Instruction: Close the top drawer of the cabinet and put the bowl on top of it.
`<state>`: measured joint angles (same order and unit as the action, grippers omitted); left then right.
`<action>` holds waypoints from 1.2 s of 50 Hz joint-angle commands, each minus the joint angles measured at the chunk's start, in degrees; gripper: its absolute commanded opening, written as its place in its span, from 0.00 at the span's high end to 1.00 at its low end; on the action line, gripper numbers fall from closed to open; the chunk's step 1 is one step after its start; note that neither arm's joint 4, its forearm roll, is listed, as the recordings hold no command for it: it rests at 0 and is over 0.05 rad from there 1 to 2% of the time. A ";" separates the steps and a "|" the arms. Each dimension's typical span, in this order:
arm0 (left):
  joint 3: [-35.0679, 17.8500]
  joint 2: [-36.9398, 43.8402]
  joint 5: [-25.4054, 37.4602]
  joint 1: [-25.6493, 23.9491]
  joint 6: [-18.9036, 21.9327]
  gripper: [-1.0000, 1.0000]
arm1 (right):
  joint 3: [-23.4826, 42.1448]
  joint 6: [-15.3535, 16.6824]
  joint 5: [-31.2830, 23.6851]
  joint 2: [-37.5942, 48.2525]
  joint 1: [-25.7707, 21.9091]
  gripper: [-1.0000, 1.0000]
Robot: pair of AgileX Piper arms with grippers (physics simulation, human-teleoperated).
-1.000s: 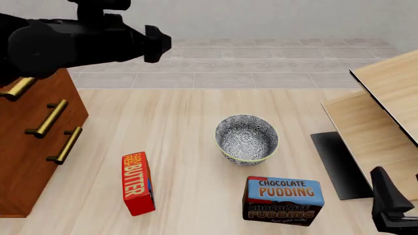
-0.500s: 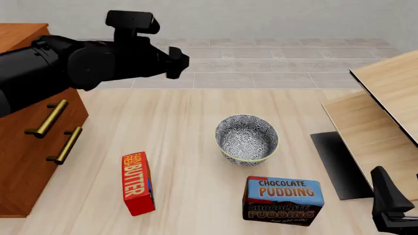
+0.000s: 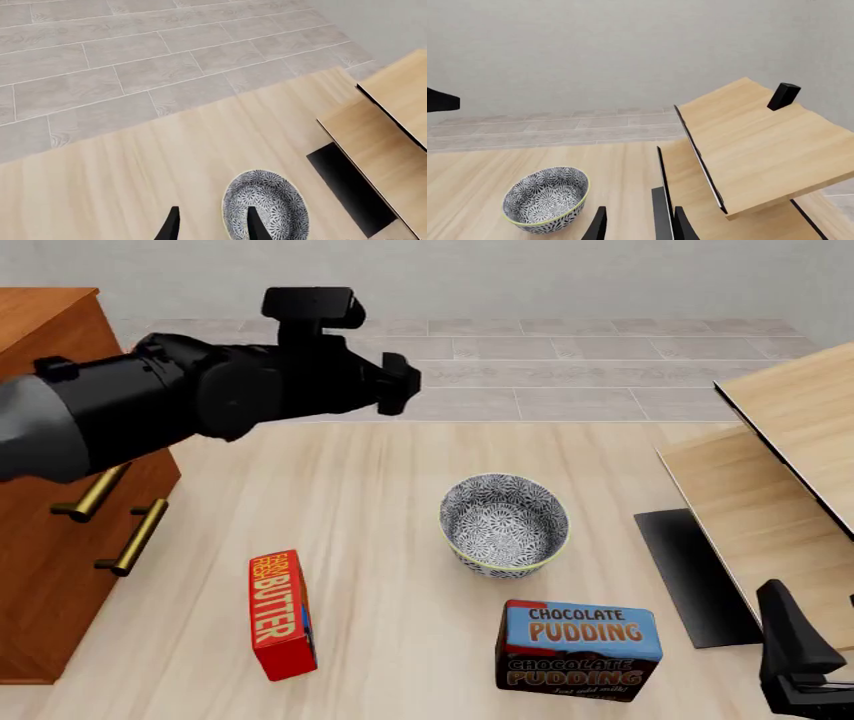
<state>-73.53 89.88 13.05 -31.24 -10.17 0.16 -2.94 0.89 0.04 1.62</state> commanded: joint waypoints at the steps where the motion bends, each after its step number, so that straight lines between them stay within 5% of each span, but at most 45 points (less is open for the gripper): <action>1: 0.46 1.75 -1.53 -2.59 -3.00 0.00 | -0.05 0.21 0.11 0.00 -0.17 0.00; 17: 1.95 4.73 -4.64 -4.99 -6.90 0.00 | 0.01 0.32 0.19 -0.01 -0.29 0.00; 60: 0.52 15.58 -9.76 -2.23 -9.73 0.00 | -0.03 -0.23 0.59 -0.02 -0.01 0.00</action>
<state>-72.73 103.15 4.48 -33.67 -19.03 0.17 -3.10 1.40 0.03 1.58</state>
